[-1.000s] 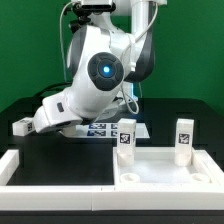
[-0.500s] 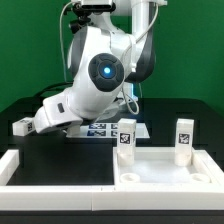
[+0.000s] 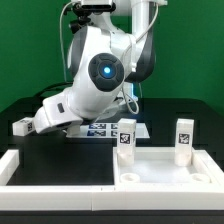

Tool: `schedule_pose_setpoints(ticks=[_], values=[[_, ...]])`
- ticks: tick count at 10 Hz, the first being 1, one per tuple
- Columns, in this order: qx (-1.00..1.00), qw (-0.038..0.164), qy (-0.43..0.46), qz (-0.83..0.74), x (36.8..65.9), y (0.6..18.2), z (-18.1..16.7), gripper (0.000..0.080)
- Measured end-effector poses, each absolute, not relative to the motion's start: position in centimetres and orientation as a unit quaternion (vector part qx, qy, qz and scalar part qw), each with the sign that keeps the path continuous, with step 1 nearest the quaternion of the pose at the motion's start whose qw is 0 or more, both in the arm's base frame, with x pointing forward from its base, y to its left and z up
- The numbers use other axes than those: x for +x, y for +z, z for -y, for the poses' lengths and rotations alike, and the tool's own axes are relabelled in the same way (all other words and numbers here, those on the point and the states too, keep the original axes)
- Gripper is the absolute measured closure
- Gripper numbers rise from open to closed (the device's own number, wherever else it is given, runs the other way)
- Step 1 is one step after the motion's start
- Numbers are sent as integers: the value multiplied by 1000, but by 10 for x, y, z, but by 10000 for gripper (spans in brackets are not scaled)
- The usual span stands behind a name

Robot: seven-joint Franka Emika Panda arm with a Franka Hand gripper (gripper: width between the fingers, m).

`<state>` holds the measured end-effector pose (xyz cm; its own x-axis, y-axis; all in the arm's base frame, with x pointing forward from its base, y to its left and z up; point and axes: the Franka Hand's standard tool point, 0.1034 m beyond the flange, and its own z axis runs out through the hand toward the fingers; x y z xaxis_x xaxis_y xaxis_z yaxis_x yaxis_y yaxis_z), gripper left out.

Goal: Assemble square table

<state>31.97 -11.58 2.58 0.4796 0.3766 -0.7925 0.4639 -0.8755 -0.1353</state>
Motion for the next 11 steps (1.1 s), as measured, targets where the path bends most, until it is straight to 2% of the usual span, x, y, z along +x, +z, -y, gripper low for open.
schedule_pose_setpoints(ticks=[2,3,4,6,8,9,11], values=[[859,51,-447,-245,350,72,109,509],[857,55,-452,-243,356,98,100,509],[868,55,-427,-247,364,110,93,509],[888,45,-383,-251,361,108,97,509],[913,31,-315,-259,371,109,95,509],[923,21,-291,-252,381,118,83,509],[944,22,-209,-255,433,157,49,509]])
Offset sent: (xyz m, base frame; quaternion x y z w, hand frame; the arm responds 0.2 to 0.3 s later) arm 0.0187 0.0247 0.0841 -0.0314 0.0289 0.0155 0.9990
